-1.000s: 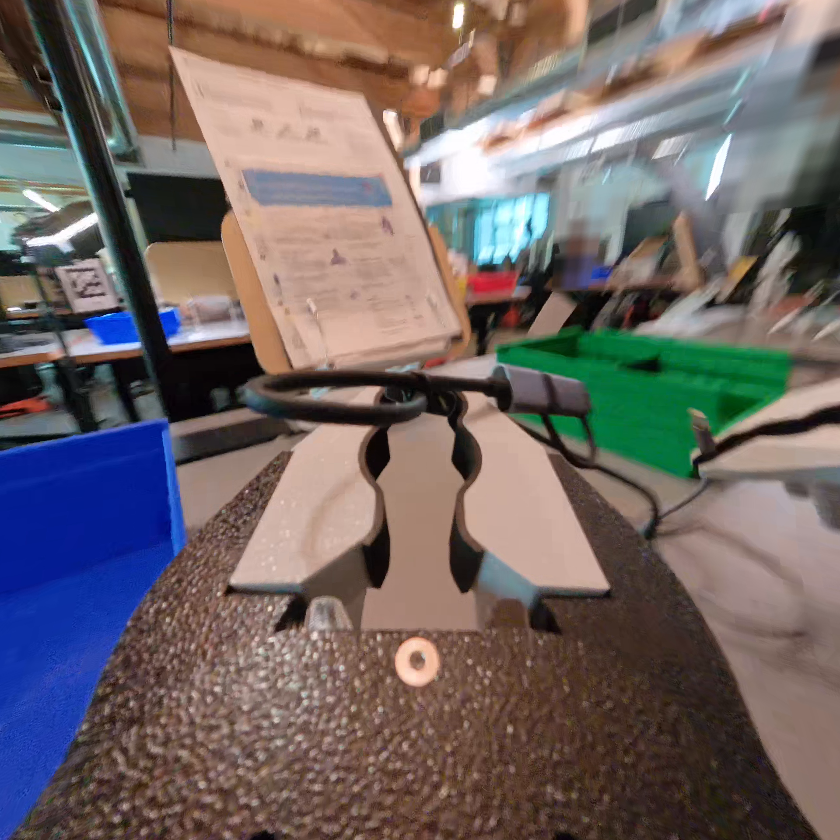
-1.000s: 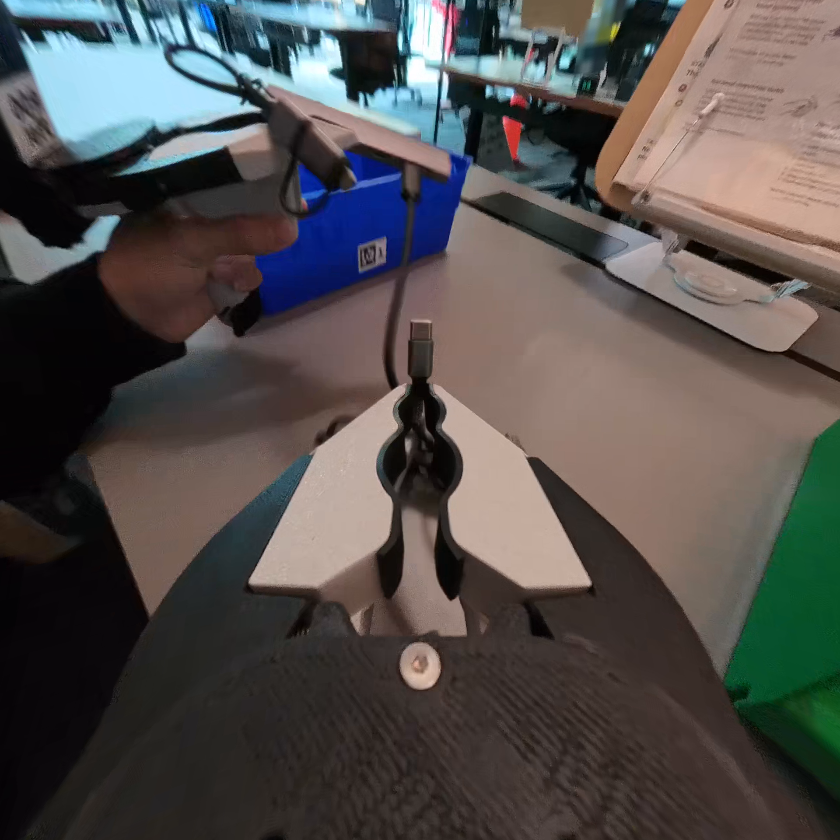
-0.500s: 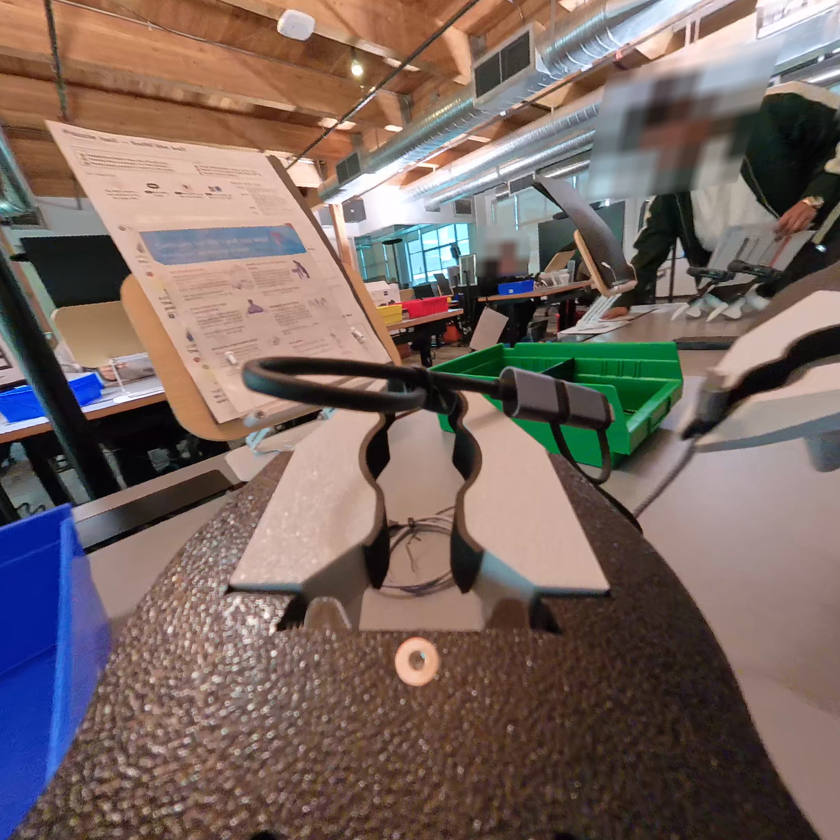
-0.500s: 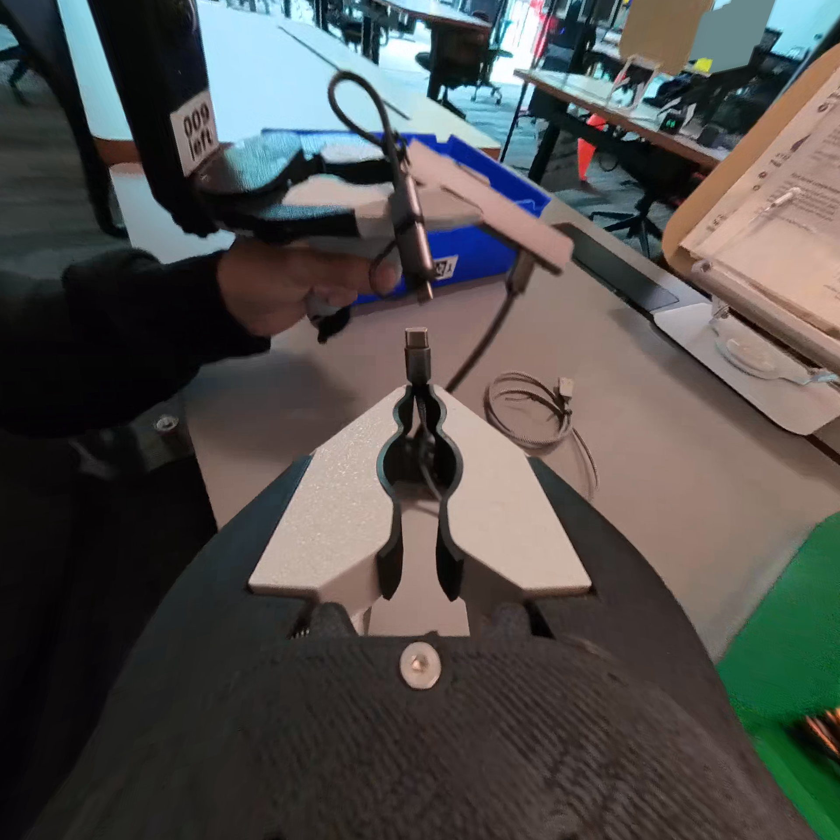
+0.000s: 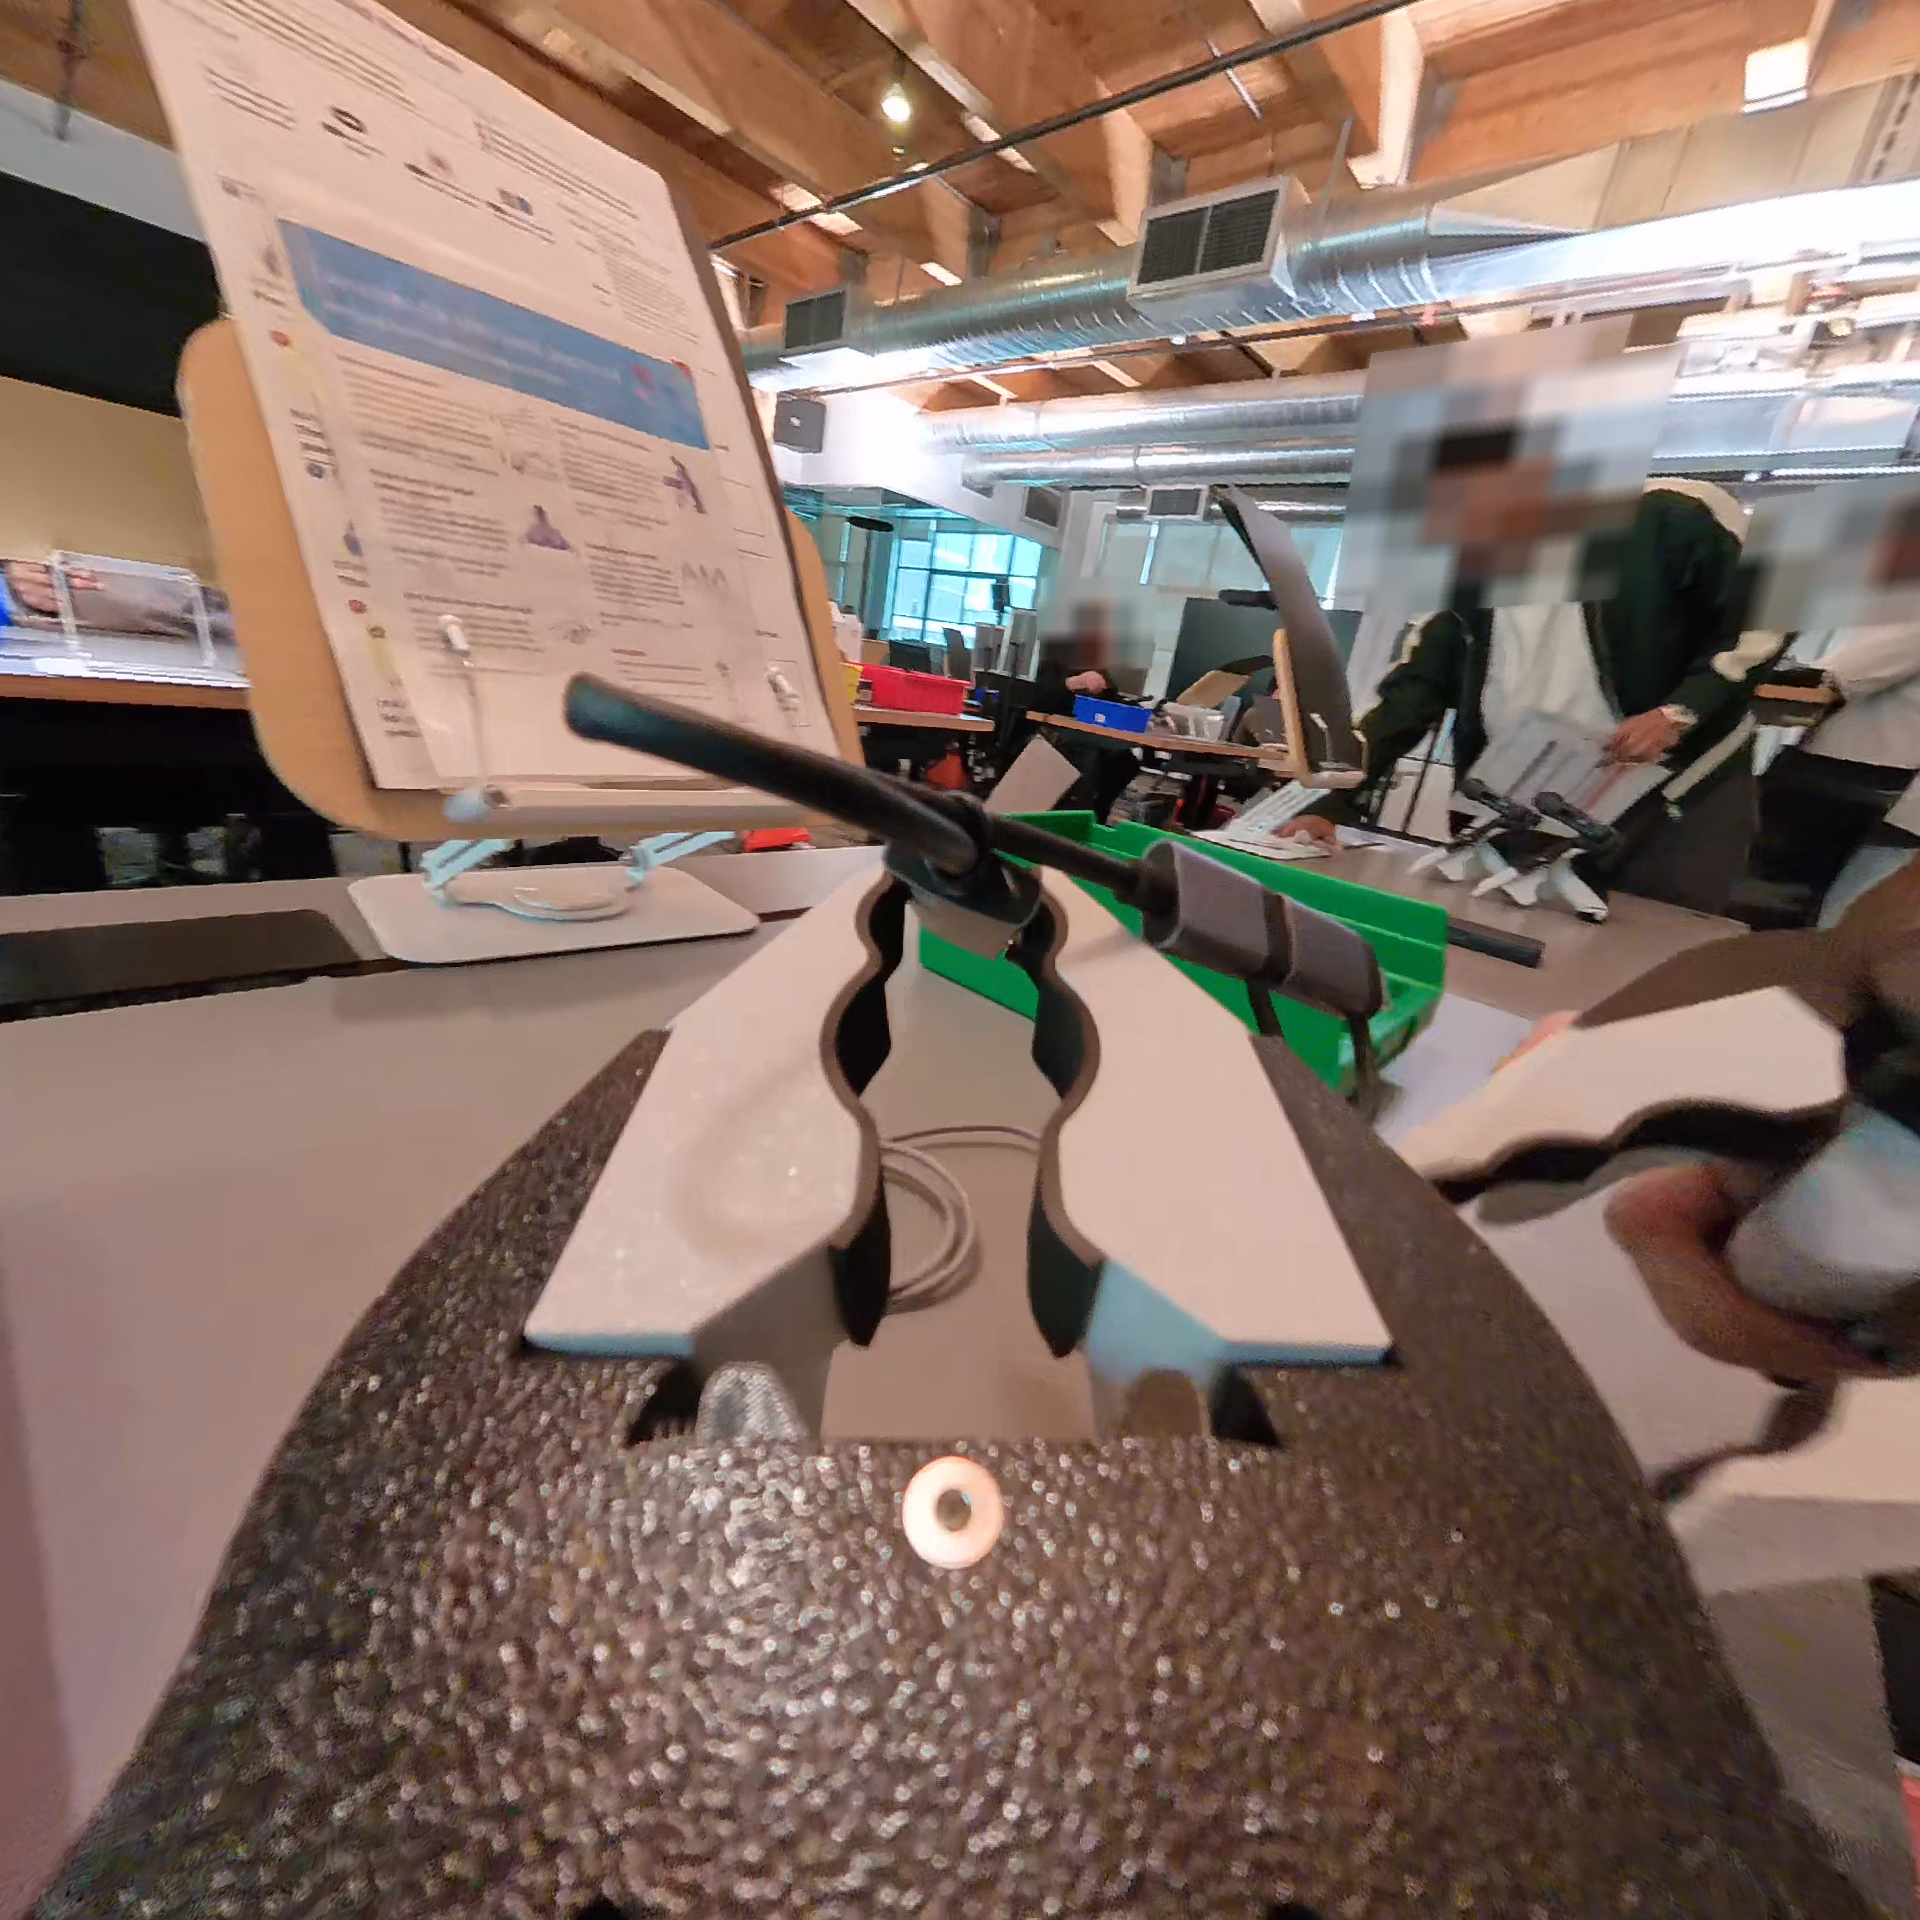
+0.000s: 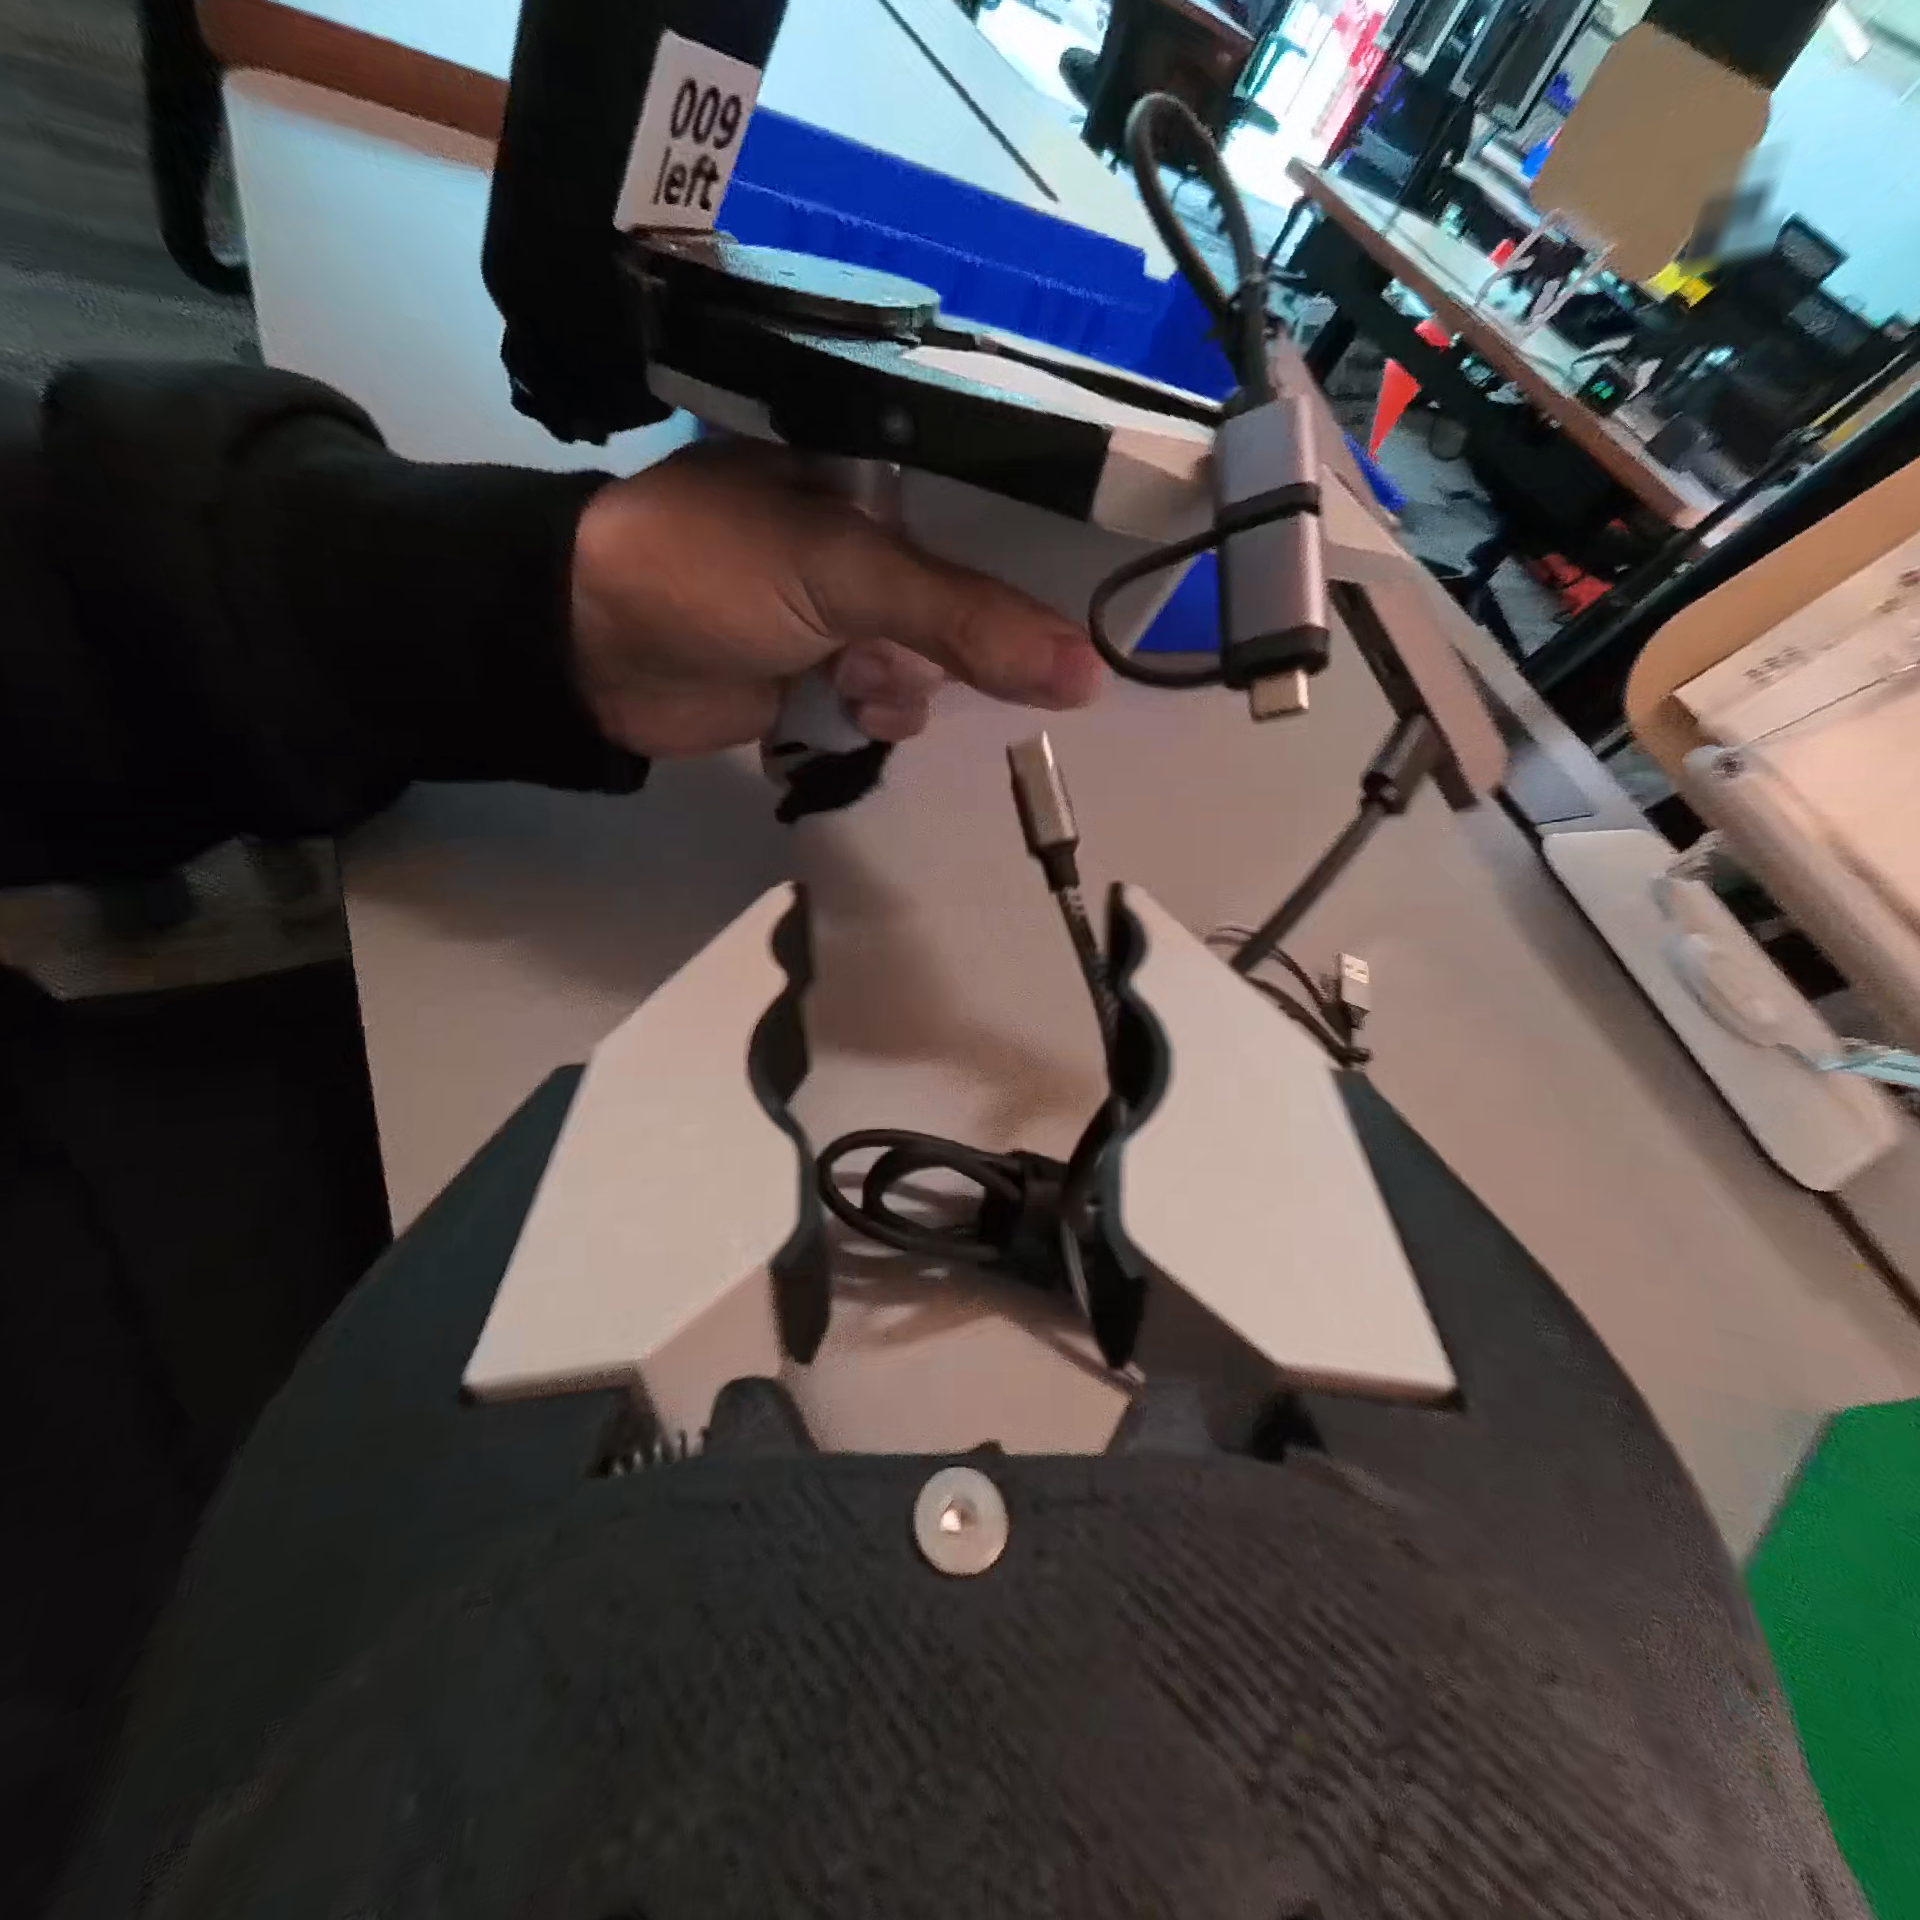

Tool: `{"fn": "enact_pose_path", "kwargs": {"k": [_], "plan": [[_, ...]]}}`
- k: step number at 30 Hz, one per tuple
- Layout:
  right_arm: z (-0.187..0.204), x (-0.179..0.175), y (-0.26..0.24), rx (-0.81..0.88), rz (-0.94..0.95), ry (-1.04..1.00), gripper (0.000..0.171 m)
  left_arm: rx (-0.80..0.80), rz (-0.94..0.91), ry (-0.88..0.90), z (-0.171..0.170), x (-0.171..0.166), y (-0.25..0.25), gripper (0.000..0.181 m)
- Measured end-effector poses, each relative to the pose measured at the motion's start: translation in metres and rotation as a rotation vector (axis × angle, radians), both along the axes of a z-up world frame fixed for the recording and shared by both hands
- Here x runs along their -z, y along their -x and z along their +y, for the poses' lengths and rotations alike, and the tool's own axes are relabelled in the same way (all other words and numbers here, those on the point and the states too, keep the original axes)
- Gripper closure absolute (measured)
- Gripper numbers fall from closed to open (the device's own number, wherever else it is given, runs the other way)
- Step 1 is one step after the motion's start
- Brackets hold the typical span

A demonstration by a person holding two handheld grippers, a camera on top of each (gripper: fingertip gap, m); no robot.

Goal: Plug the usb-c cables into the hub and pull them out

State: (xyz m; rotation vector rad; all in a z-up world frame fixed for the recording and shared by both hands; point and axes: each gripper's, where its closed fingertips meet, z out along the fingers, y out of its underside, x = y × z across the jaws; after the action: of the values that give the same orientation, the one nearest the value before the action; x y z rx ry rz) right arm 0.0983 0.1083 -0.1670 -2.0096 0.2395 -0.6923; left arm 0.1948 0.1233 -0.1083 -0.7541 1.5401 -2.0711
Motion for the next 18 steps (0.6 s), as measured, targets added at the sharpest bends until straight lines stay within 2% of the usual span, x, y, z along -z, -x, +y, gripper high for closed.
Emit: {"fn": "enact_pose_path", "kwargs": {"k": [1, 2, 5, 8, 10, 14, 15, 17, 18], "plan": [[-0.007, -0.002, 0.001, 0.001, -0.009, 0.023, 0.105, -0.022, -0.001, 0.000, 0.005, -0.001, -0.003, 0.160], [-0.016, -0.002, 0.001, 0.011, -0.012, 0.050, 0.106, -0.040, 0.005, 0.003, 0.010, -0.001, -0.005, 0.160], [-0.049, 0.006, -0.009, 0.107, 0.012, 0.100, 0.114, -0.072, 0.009, 0.019, 0.021, -0.003, -0.010, 0.160], [-0.071, 0.035, -0.028, 0.210, 0.111, 0.088, 0.132, -0.080, 0.018, 0.031, 0.025, -0.003, -0.013, 0.160], [-0.065, 0.058, -0.031, 0.184, 0.152, 0.117, 0.137, -0.075, 0.029, 0.036, 0.024, -0.002, -0.013, 0.160], [-0.054, 0.079, -0.045, 0.188, 0.076, 0.229, 0.138, -0.074, 0.025, 0.035, 0.023, -0.002, -0.012, 0.160], [-0.055, 0.082, -0.050, 0.205, 0.069, 0.251, 0.142, -0.073, 0.023, 0.036, 0.023, -0.003, -0.012, 0.160], [-0.058, 0.087, -0.057, 0.234, 0.061, 0.279, 0.165, -0.072, 0.024, 0.036, 0.023, -0.003, -0.012, 0.160], [-0.059, 0.088, -0.058, 0.233, 0.059, 0.288, 0.168, -0.077, 0.022, 0.039, 0.024, -0.003, -0.013, 0.160]]}}
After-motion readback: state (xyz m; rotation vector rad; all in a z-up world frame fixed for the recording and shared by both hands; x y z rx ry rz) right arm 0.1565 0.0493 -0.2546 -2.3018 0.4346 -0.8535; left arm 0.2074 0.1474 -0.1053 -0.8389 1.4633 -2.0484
